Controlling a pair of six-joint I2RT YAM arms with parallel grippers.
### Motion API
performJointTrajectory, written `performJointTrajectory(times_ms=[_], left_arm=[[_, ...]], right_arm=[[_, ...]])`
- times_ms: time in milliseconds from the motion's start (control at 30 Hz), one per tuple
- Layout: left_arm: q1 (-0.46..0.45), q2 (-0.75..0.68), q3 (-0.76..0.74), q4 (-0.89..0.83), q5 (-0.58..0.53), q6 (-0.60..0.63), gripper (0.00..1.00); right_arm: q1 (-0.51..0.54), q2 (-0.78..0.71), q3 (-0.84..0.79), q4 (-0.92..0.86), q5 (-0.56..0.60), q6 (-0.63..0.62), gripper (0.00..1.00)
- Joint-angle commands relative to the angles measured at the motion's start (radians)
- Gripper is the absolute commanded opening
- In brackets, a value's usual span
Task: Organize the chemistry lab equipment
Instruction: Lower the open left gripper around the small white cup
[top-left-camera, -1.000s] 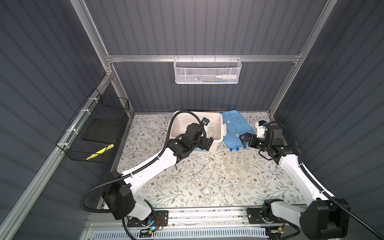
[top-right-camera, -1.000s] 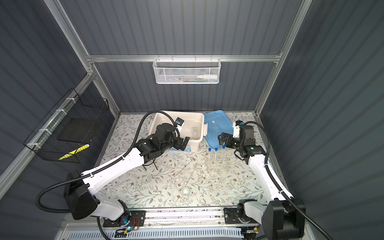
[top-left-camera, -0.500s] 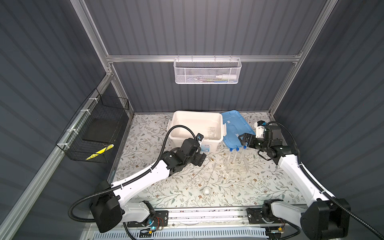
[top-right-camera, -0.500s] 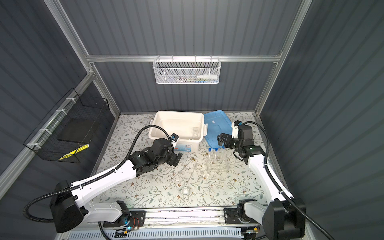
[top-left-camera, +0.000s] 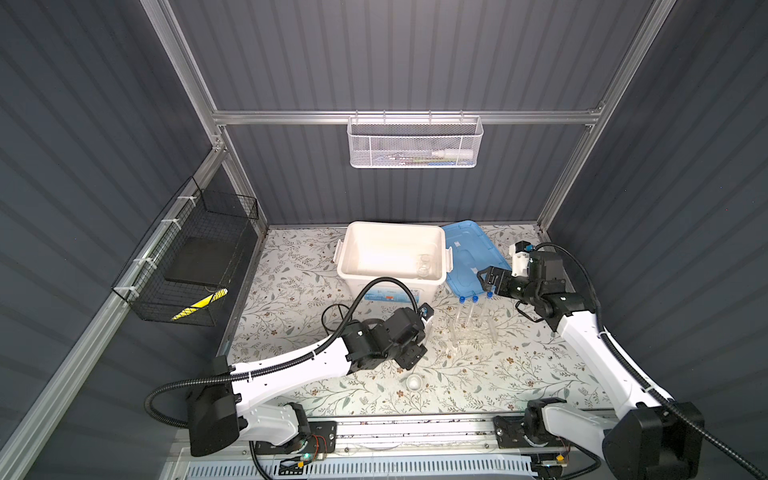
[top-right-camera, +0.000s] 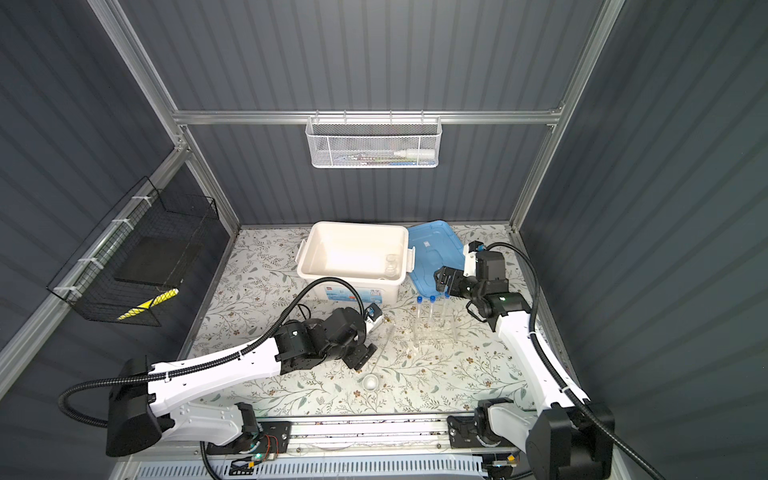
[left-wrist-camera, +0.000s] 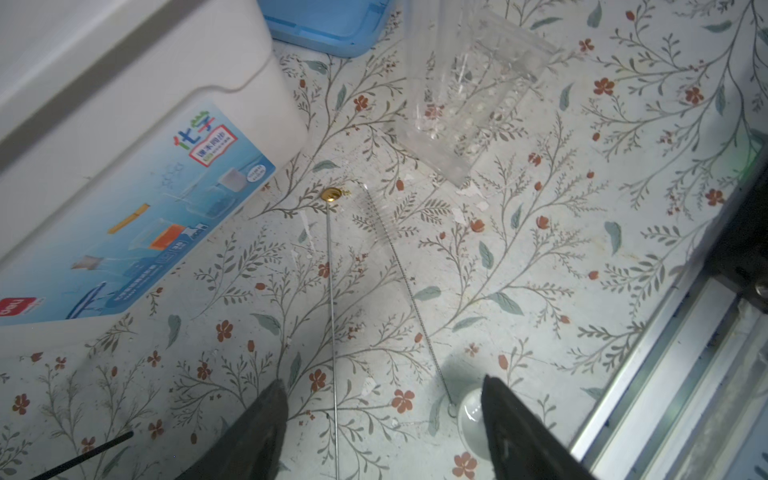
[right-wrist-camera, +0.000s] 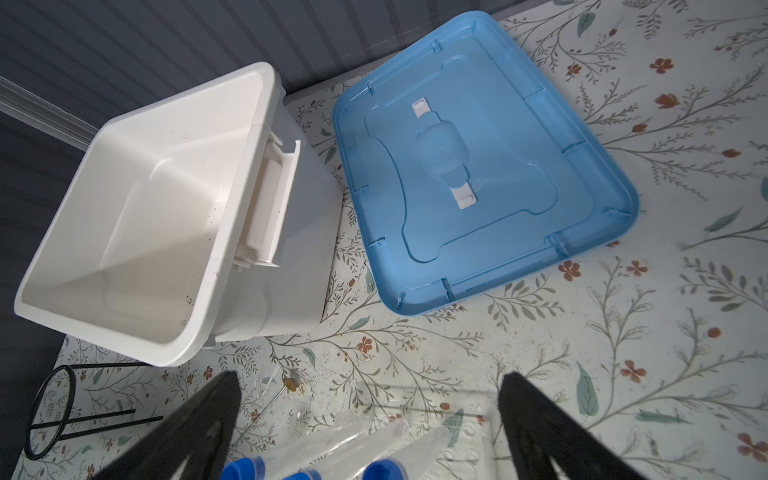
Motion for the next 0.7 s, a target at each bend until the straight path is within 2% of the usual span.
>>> performJointTrajectory(times_ms=[0,233,400,667], left_arm=[[-0.04,0.037,-0.03,-0.068,0.047,-0.033,0.71],[-0.064,0.074,-0.072,-0.048,0.094,-0.071,0.57],[-0.063,0.1,-0.104,-0.017,0.124,-0.085,0.54],[-0.063,0.159,-0.11,0.003,0.15,-0.096,0.42]], right_arm=[[0.005,-0.016,0.015,-0.023,0.01,-0.003,0.99],[0.008,-0.02,0.011,-0.023,0.009,-0.001,0.99],[0.008,-0.019,0.009,-0.022,0.012,-0.002,0.99],[0.008,-0.02,0.006,-0.022,0.018,-0.003,0.99]])
